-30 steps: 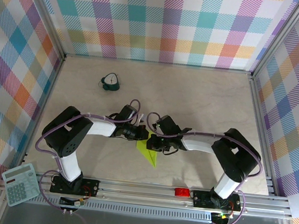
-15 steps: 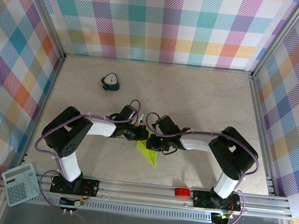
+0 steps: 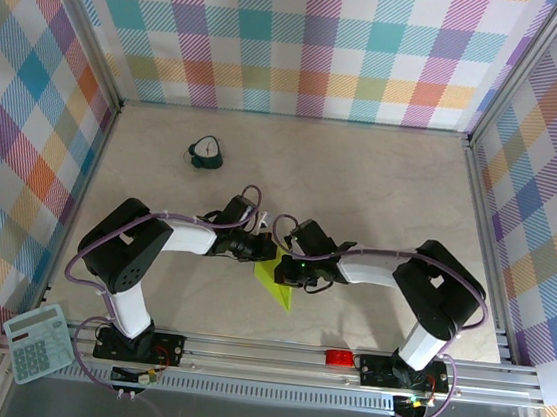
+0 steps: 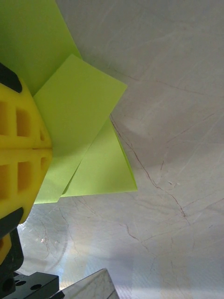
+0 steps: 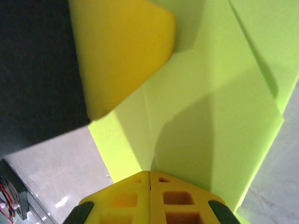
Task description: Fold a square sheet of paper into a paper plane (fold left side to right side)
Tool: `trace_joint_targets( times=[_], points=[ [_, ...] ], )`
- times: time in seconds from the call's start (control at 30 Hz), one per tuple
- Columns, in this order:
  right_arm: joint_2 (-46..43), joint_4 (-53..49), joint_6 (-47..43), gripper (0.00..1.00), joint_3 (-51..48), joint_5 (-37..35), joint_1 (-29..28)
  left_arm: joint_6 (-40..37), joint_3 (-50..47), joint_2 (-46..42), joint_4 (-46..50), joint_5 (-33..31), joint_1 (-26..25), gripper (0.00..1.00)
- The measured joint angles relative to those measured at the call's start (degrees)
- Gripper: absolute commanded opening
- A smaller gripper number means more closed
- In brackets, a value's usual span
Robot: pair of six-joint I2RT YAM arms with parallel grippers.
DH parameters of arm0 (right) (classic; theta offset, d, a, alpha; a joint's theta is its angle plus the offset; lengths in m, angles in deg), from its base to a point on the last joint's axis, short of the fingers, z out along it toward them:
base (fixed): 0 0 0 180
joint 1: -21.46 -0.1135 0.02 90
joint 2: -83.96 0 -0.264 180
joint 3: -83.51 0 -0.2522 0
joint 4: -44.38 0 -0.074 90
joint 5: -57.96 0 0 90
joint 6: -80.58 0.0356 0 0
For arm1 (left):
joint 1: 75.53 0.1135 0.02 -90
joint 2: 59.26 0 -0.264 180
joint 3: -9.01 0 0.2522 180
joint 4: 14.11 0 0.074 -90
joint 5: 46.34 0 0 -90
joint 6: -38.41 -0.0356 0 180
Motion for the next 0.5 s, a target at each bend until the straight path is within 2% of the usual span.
trace_joint_targets(
  times=[0.5],
  points=[
    [-3.82, -3.28, 0.17, 0.0, -2.89, -1.03, -1.51, 0.04, 0.09, 0.13, 0.02, 0.0, 0.0, 0.0]
  ],
)
